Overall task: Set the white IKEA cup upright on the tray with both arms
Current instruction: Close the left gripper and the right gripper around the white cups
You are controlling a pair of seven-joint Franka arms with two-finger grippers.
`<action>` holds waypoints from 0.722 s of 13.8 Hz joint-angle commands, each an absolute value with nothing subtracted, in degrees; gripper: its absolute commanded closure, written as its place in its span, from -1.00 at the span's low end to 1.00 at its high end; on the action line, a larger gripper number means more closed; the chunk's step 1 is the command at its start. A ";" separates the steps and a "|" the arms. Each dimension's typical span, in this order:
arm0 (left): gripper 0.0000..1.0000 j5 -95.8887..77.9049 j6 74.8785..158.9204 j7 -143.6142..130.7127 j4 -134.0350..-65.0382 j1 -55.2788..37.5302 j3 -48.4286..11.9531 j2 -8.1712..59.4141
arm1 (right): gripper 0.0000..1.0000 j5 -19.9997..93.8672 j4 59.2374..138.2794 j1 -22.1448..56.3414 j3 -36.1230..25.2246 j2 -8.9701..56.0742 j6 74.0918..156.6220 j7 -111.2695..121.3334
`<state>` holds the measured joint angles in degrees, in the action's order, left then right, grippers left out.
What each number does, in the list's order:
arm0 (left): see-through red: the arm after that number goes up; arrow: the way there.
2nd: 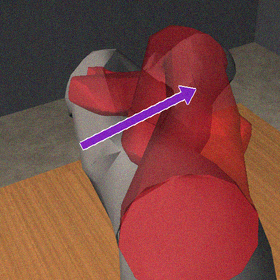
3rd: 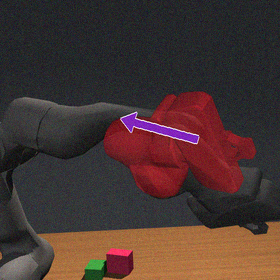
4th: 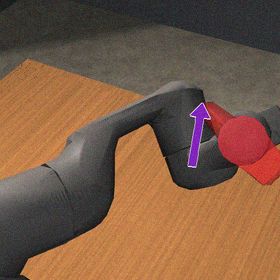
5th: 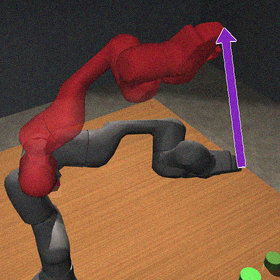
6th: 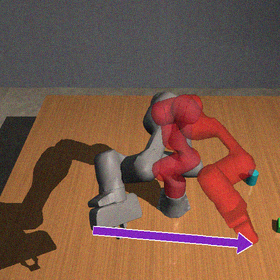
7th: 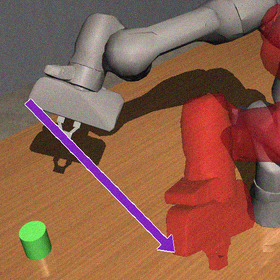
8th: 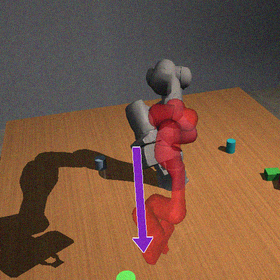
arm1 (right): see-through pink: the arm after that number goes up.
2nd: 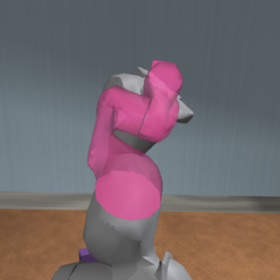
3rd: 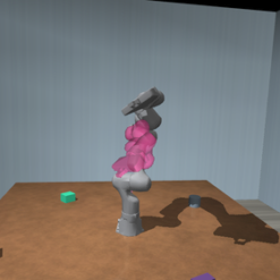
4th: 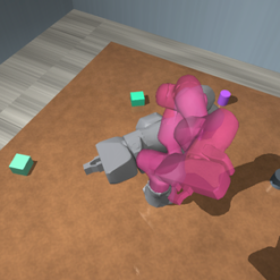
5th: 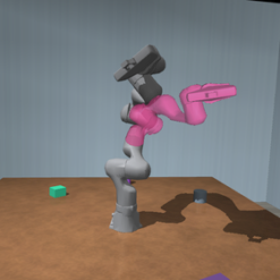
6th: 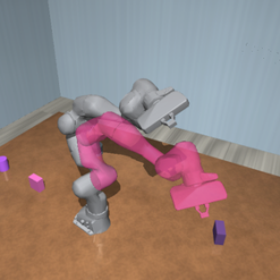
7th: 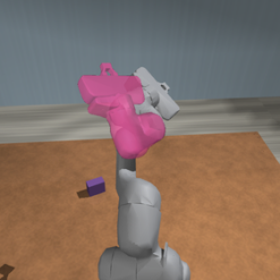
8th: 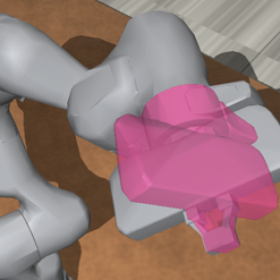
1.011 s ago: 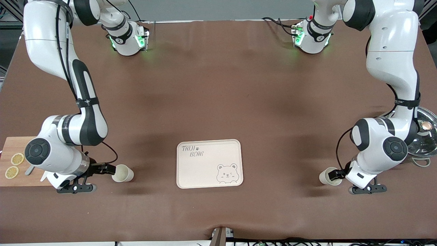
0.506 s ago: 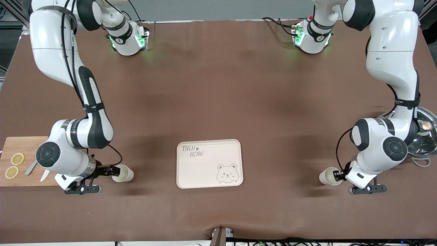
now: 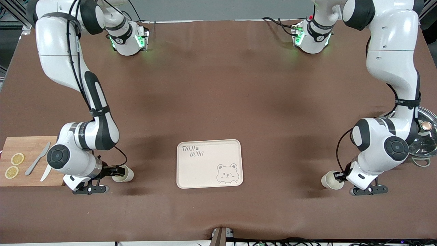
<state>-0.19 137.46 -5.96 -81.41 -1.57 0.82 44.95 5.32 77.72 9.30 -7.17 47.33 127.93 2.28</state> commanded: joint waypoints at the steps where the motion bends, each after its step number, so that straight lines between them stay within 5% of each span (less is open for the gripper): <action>1: 1.00 -0.97 137.11 -8.25 -81.39 -1.84 0.09 42.11 | -1.00 5.71 77.52 9.67 -6.94 47.81 128.94 1.49; 6: 1.00 -0.70 131.67 -17.04 -77.27 -3.33 -2.20 41.57 | -0.96 5.71 77.52 9.67 -6.86 47.90 128.94 1.67; 10: 1.00 -0.35 127.28 -23.10 -76.64 -7.02 -1.67 40.96 | 0.13 5.71 77.52 9.67 -6.77 47.90 128.85 1.67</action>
<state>-0.20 130.08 -20.51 -77.08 -5.35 -2.22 41.87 5.33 77.72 9.72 -7.05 47.68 128.40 2.28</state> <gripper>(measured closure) 0.965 0.233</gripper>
